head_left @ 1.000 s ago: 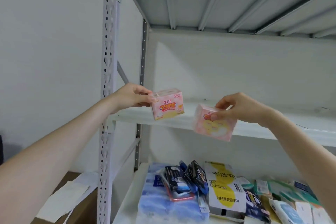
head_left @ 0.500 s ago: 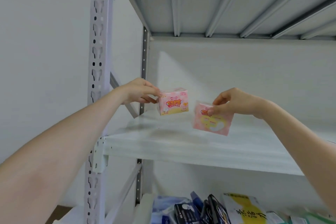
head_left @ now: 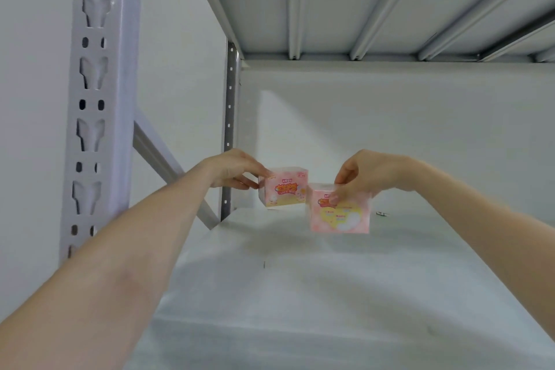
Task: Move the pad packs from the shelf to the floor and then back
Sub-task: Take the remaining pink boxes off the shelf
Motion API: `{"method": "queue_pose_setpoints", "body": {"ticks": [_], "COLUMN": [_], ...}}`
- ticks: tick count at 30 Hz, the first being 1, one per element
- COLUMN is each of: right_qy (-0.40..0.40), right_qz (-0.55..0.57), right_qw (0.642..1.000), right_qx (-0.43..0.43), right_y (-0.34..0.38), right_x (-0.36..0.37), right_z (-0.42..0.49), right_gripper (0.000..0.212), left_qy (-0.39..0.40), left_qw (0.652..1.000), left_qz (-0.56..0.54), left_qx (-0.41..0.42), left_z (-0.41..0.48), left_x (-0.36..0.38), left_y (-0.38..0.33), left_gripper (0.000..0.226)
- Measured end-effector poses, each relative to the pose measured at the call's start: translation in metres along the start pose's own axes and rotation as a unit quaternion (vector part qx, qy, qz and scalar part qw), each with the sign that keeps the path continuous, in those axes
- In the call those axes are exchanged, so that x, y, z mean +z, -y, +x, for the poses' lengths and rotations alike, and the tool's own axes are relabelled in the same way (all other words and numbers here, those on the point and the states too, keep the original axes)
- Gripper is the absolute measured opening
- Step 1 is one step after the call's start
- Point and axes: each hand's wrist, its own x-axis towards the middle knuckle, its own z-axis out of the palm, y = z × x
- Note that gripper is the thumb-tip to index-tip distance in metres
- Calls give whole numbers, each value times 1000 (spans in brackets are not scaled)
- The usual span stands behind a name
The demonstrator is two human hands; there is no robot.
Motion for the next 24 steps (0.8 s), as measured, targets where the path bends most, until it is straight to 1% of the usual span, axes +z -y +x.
{"method": "queue_pose_setpoints", "body": {"ticks": [2,4,6,9,13,18,20,22,24], "right_qy": [19,36,47,60,84,89,89,94,93], "right_qz": [0,-2,-2,1,-2,9,7,-1,0], "right_qw": [1000,999,999,998,996,996,996,996,996], "right_qx": [4,7,10,10,7,0,2,5,1], "right_y": [-4,-9,-13,-18,-22,-27,-27,-26,-27], "right_x": [-2,-2,0,9,26,50,57,63,69], "right_z": [20,39,54,75,99,124,131,136,140], "right_gripper": [48,47,51,56,54,65,61,53,52], "left_qy": [-2,4,16,44,65,88,102,108,104], "left_qw": [1000,1000,999,997,992,985,981,978,976], "left_qz": [-9,-18,-30,-26,-31,-51,-65,-75,-86], "left_qx": [-11,-22,-38,-64,-99,-137,-149,-163,-169], "left_z": [19,36,49,66,87,103,108,112,115], "left_x": [-4,-7,-9,-9,-9,-10,-11,-12,-14], "left_y": [7,17,29,44,62,75,77,77,77], "left_gripper": [39,40,42,54,63,66,61,50,42]}}
